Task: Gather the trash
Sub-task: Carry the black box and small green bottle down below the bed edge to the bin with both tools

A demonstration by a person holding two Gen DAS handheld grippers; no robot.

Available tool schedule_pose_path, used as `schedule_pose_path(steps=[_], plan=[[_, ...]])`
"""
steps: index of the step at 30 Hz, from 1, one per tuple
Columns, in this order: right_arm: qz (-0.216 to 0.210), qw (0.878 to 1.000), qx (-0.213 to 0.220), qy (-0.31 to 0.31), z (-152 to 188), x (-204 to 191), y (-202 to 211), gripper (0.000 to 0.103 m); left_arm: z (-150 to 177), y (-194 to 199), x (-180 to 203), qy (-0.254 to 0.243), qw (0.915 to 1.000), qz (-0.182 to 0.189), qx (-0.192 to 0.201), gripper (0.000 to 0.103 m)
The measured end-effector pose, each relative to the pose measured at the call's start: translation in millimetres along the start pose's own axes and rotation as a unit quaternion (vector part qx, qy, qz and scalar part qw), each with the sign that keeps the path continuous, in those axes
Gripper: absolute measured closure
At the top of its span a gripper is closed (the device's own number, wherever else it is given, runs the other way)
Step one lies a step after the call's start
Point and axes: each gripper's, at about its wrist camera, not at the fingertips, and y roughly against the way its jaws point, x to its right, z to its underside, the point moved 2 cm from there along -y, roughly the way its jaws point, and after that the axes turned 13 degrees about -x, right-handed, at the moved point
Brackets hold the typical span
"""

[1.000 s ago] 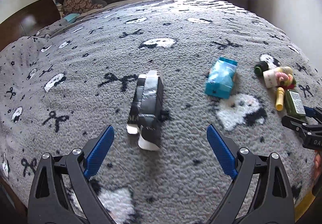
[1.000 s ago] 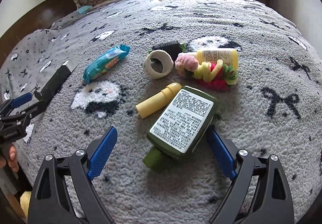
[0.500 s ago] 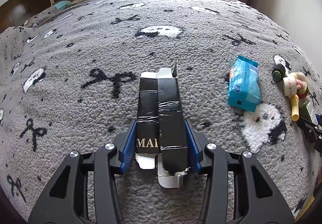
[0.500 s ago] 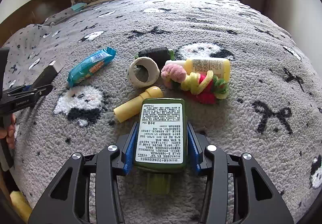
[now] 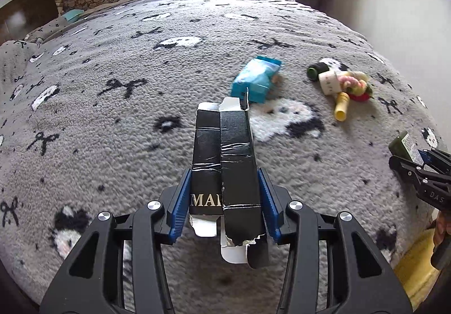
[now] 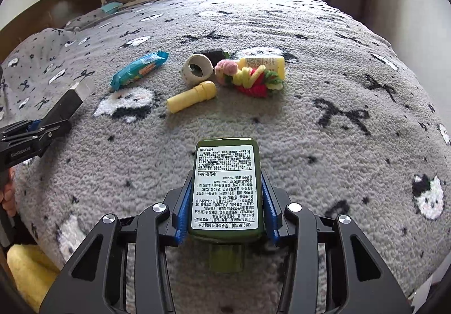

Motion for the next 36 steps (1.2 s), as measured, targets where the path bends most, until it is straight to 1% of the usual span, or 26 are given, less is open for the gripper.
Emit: schedule_pose_path(steps=[4,8,13,20,24,30,36], plan=[[0.0,1.0,-0.003,0.004,26.0,1.5,12.0,0.06,24.9,15.5,25.0,-0.01,0.9999,0.011,0.008,0.06],[-0.006,1.0,0.0,0.003,46.9,3.5,23.7,0.06,48.1,31.5,48.7,-0.022,0.9995,0.014,0.017,0.06],[-0.012,1.0,0.019,0.006,72.6,3.4,46.4,0.06,75.9,50.8,74.8,-0.036,0.9988,0.022,0.025,0.06],[-0.018,0.999,0.04,0.022,104.1,-0.2,74.6,0.06,110.4,76.8,101.8,-0.047,0.9976,0.033,0.037,0.06],[-0.025,0.998,0.044,0.032,121.6,-3.8,84.8,0.06,132.8,86.7,111.4,-0.052,0.9972,0.039,0.039,0.06],[-0.036,0.998,0.034,0.037,150.5,-9.2,90.1,0.06,167.8,93.7,119.4,-0.05,0.9972,0.046,0.032,0.06],[-0.045,0.999,0.01,0.027,179.3,-11.5,81.0,0.06,199.0,81.2,123.0,-0.05,0.9974,0.052,0.004,0.06]])
